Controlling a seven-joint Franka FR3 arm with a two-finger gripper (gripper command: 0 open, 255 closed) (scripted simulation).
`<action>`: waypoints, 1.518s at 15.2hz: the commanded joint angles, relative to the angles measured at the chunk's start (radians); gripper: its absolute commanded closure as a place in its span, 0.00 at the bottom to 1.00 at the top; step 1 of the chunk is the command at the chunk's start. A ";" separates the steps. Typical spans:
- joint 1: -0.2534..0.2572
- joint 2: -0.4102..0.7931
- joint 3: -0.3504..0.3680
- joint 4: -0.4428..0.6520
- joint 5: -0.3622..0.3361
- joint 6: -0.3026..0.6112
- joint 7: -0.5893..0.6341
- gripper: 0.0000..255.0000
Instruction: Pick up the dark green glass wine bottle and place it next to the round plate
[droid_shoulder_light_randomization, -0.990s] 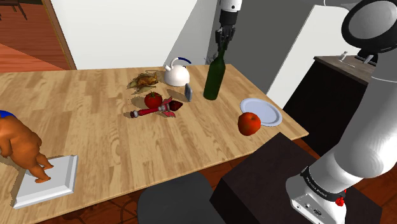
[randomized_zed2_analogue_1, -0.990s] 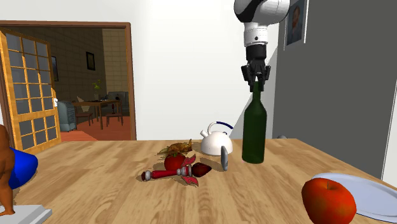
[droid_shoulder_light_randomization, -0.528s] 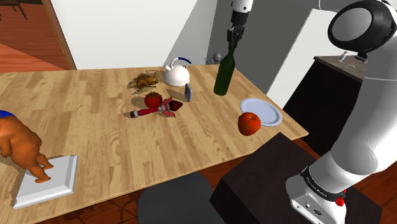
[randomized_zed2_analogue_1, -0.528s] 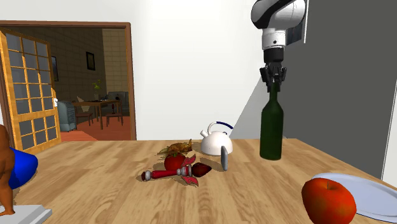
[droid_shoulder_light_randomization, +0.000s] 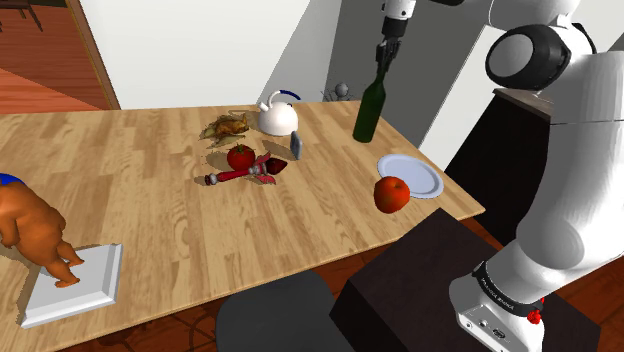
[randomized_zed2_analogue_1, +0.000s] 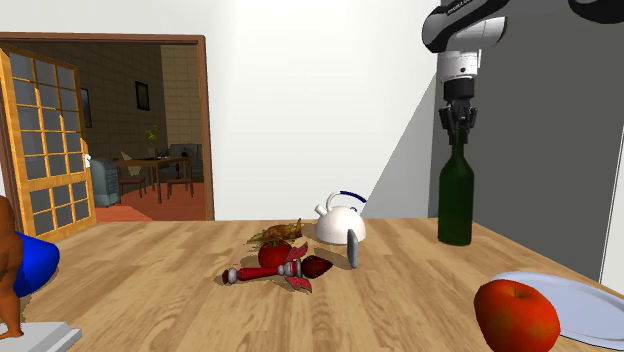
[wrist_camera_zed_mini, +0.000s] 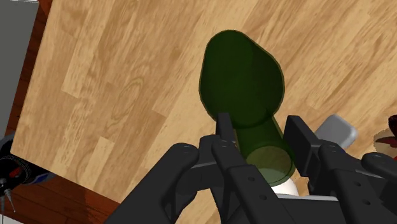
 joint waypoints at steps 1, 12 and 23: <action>-0.018 0.037 -0.005 0.051 0.001 -0.011 -0.026 1.00; -0.026 -0.011 -0.004 -0.178 0.001 0.169 -0.015 1.00; -0.027 -0.013 -0.004 -0.215 0.001 0.205 -0.012 0.00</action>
